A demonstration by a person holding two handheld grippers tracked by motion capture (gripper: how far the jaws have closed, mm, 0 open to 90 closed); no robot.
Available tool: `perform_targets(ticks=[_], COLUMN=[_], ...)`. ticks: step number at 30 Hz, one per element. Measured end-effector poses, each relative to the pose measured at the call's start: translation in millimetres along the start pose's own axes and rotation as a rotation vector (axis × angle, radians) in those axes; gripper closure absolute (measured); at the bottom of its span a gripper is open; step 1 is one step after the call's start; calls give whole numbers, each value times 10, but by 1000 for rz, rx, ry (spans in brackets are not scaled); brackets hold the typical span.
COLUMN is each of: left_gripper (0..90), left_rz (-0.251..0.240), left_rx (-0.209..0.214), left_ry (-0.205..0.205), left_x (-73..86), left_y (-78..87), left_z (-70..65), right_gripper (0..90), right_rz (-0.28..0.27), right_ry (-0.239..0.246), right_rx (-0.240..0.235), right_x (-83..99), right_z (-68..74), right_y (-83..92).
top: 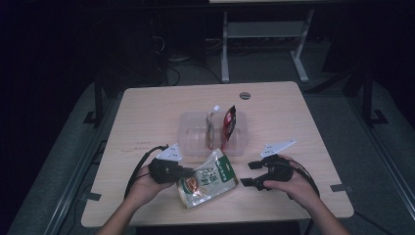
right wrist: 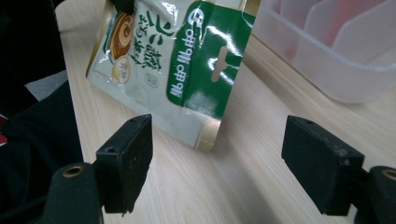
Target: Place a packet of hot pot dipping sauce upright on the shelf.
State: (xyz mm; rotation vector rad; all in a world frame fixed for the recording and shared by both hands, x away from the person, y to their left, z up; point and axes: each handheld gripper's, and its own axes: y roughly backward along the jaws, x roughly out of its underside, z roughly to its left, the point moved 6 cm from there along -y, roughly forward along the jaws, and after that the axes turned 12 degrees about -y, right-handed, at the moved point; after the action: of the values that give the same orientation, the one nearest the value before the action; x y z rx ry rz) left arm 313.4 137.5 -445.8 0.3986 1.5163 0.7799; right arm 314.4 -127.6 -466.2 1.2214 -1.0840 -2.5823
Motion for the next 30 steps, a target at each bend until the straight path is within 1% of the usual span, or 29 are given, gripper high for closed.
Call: perform_targets(ticks=[2,3,4,5,8,9,10,11,12,13,15,17,20,22,26,28,30], left_gripper=[900,900,900,900,900,900,900,900,900,900,900,900,900,900,900,900,900], left_rz=[-19,-19,-31,-31,-57,-67,-67,-75,-83,-83,-90,-94,-104,-109,-121,-121,-121], left_rx=[3,3,6,6,-2,-3,-3,-3,-6,-6,-6,-7,-10,-9,-12,-10,-10], left_ry=[-1,-1,-10,-10,-24,-22,-22,-21,-27,-27,-35,-39,-32,-30,-32,-31,-31], left_x=[-29,-29,-58,-58,-114,-129,-129,-142,-161,-161,-174,-179,-186,-186,-193,-193,-193], left_y=[36,36,68,68,133,146,146,158,176,176,186,188,198,214,226,225,223], left_z=[-18,-18,-36,-36,-54,-59,-59,-63,-69,-69,-76,-74,-70,-69,-66,-69,-70], right_gripper=[241,241,241,240,238,238,238,238,237,237,237,237,238,240,264,309,319], right_rz=[-4,-7,-12,-16,-25,-28,-26,-26,-19,-19,-16,-13,-7,-2,12,17,24], right_ry=[0,-2,-2,-2,5,5,8,8,19,19,23,31,25,27,19,22,21], right_rx=[-11,-17,-24,-34,-64,-78,-91,-91,-104,-104,-135,-149,-180,-191,-221,-224,-228], right_x=[-26,-42,-59,-80,-146,-168,-188,-188,-226,-226,-292,-340,-412,-442,-471,-461,-450], right_z=[16,25,37,50,92,109,127,127,167,167,218,237,262,268,281,280,281], right_y=[-7,-12,-16,-22,-60,-79,-100,-100,-145,-145,-207,-250,-318,-370,-454,-477,-481])
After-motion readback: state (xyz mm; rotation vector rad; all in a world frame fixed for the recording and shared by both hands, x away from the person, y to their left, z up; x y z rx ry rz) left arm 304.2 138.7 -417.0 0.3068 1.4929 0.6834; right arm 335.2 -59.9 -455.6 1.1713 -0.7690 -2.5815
